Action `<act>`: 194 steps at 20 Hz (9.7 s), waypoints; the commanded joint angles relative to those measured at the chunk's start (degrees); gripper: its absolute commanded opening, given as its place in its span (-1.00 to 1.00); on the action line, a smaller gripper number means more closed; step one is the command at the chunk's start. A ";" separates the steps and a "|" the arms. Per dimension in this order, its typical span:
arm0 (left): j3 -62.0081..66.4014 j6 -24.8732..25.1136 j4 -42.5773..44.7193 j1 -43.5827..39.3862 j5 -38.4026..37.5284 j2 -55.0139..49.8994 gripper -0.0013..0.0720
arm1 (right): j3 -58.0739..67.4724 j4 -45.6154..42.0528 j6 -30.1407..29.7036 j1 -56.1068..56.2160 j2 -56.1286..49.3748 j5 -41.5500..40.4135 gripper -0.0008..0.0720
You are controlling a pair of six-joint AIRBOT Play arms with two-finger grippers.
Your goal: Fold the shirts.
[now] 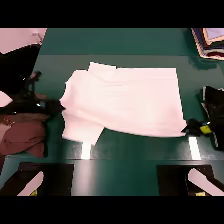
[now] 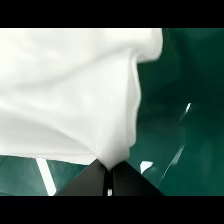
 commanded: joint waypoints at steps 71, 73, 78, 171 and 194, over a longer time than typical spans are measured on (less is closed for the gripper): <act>-23.39 2.21 -1.95 3.65 3.85 -7.54 0.52 | 13.55 11.85 1.33 5.97 1.70 -1.77 0.06; -25.07 2.21 -3.93 3.65 6.32 -7.54 0.52 | 13.29 11.91 1.07 5.97 2.84 -1.68 0.06; -25.35 5.46 -10.47 3.65 9.44 -7.54 0.49 | 13.29 11.91 1.07 5.97 3.17 -1.62 0.06; 41.70 -5.46 -4.02 -33.14 11.69 -58.99 -0.89 | 56.37 16.48 3.32 27.34 -19.39 5.92 -0.94; 41.75 -1.38 6.12 1.18 0.02 -26.95 -0.88 | 66.95 39.85 -10.36 67.69 -40.35 -22.71 -0.15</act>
